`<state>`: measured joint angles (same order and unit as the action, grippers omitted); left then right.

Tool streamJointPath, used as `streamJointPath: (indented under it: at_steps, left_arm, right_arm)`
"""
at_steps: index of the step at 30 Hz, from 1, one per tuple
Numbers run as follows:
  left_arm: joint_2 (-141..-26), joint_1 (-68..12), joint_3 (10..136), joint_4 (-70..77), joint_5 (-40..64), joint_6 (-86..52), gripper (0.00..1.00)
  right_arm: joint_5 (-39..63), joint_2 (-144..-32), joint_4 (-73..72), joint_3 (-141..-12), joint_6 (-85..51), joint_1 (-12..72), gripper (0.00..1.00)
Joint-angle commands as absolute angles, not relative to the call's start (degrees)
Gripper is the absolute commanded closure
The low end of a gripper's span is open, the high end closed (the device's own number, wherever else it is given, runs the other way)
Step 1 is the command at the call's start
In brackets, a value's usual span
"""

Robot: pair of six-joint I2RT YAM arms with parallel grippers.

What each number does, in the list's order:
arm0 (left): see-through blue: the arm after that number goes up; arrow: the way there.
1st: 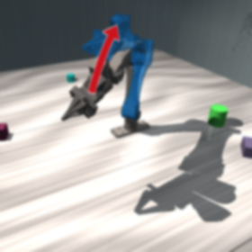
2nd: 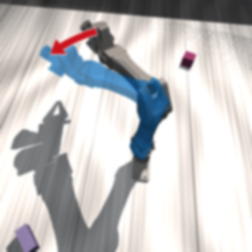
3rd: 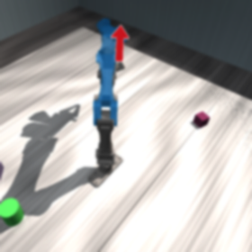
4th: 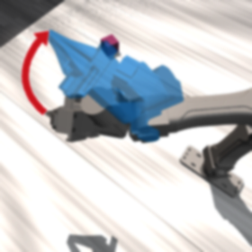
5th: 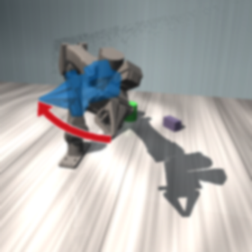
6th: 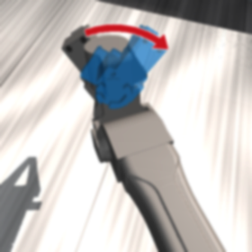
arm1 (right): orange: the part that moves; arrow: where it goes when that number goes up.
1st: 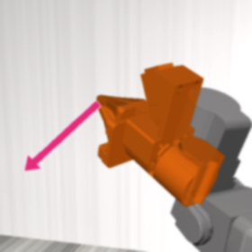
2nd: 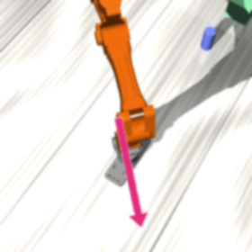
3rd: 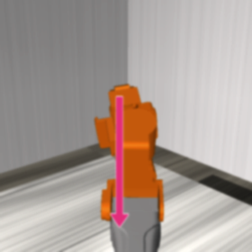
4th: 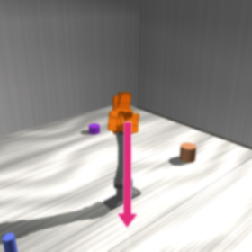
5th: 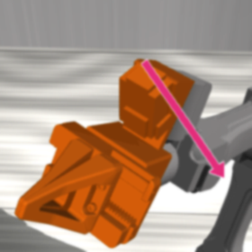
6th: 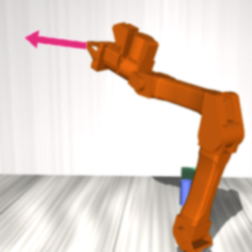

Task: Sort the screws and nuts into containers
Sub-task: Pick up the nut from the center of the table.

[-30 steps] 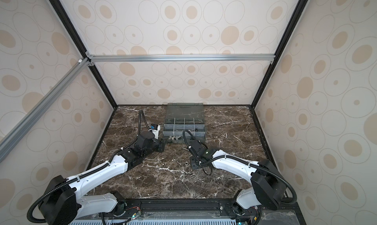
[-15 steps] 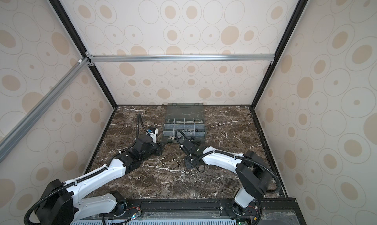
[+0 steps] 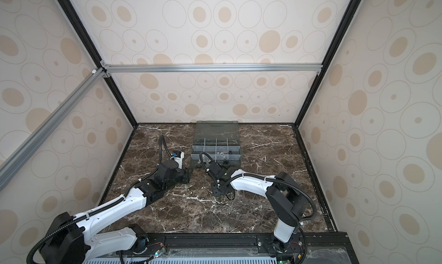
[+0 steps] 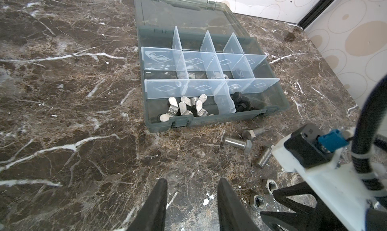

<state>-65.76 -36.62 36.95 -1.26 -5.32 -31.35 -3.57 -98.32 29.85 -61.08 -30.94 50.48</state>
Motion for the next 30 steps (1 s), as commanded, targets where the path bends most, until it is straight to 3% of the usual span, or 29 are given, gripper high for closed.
streamJointPath:
  at_steps: [1,30]
  left_arm:
    - [-64.69,-36.06,36.72,-0.65,-5.36,-32.52,0.6]
    - [-64.71,-36.08,36.19,0.0,-4.58,-32.76,0.6]
  right_arm:
    - [-4.08,-99.81,31.58,-62.74,-30.18,51.23,0.55]
    - [-5.8,-104.99,32.61,-65.48,-28.56,51.43,0.7]
